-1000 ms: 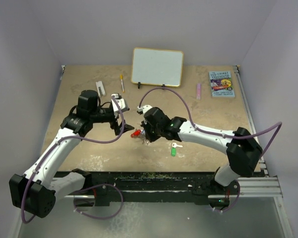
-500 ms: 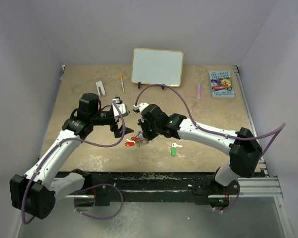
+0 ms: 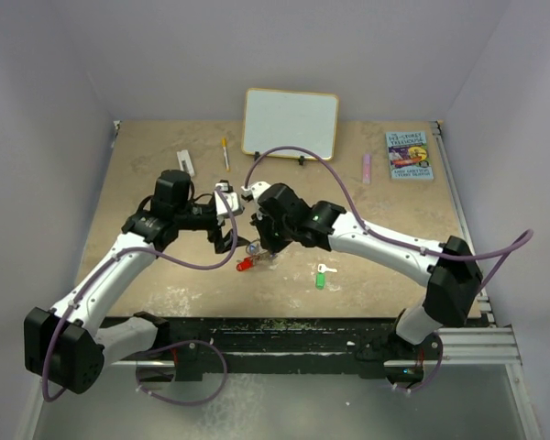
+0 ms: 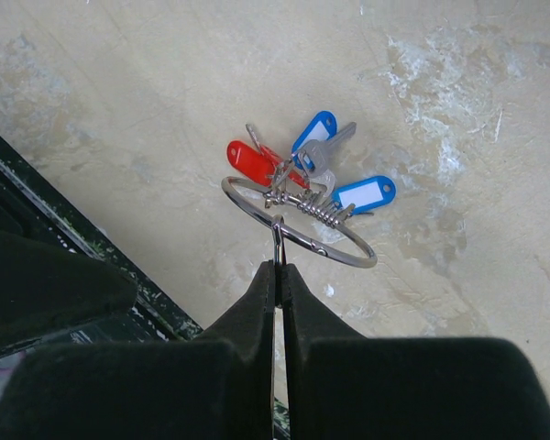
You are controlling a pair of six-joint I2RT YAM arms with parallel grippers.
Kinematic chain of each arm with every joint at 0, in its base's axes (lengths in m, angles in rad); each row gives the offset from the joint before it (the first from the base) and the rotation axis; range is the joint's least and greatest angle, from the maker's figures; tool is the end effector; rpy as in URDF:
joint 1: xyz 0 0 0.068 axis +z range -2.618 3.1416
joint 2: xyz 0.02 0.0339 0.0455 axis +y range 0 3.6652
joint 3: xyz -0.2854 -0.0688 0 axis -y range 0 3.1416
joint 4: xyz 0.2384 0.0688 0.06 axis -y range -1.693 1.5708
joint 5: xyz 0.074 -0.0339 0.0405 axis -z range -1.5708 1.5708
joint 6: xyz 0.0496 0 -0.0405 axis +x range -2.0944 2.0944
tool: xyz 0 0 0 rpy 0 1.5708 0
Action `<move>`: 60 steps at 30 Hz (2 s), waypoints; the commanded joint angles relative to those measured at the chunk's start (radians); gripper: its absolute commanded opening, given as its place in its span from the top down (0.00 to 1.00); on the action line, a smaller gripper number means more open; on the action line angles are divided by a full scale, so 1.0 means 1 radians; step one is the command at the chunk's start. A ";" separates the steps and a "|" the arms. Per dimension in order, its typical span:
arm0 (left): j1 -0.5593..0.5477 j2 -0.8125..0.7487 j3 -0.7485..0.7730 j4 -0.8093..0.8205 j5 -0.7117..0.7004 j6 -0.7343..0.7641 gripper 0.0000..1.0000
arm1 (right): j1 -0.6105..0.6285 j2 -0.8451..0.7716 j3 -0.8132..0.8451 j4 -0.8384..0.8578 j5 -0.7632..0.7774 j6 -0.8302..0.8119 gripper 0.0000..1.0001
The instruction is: Put the keys on the keyring
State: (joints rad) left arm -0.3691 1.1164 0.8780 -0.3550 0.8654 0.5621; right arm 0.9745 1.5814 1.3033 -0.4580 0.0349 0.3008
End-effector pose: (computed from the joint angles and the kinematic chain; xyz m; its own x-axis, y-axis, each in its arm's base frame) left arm 0.1996 -0.1177 0.3126 -0.0029 0.3716 -0.9284 0.9740 0.2114 0.0816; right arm 0.2038 0.2972 0.3082 -0.6008 -0.3580 -0.7148 -0.6642 0.7211 0.1972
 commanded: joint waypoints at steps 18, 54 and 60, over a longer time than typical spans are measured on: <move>-0.008 0.011 0.080 -0.002 0.074 0.040 0.09 | 0.003 0.003 0.119 -0.041 -0.005 -0.026 1.00; -0.016 0.028 0.068 -0.009 0.097 0.041 0.08 | 0.003 -0.001 0.176 -0.030 -0.041 -0.017 1.00; -0.019 0.033 0.064 -0.009 0.106 0.038 0.14 | 0.003 -0.005 0.174 -0.021 -0.053 -0.013 1.00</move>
State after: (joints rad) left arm -0.3813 1.1469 0.9260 -0.3851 0.9211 0.5880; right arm 0.9745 1.6005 1.4265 -0.5179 0.0067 0.2871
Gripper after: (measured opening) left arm 0.861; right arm 0.005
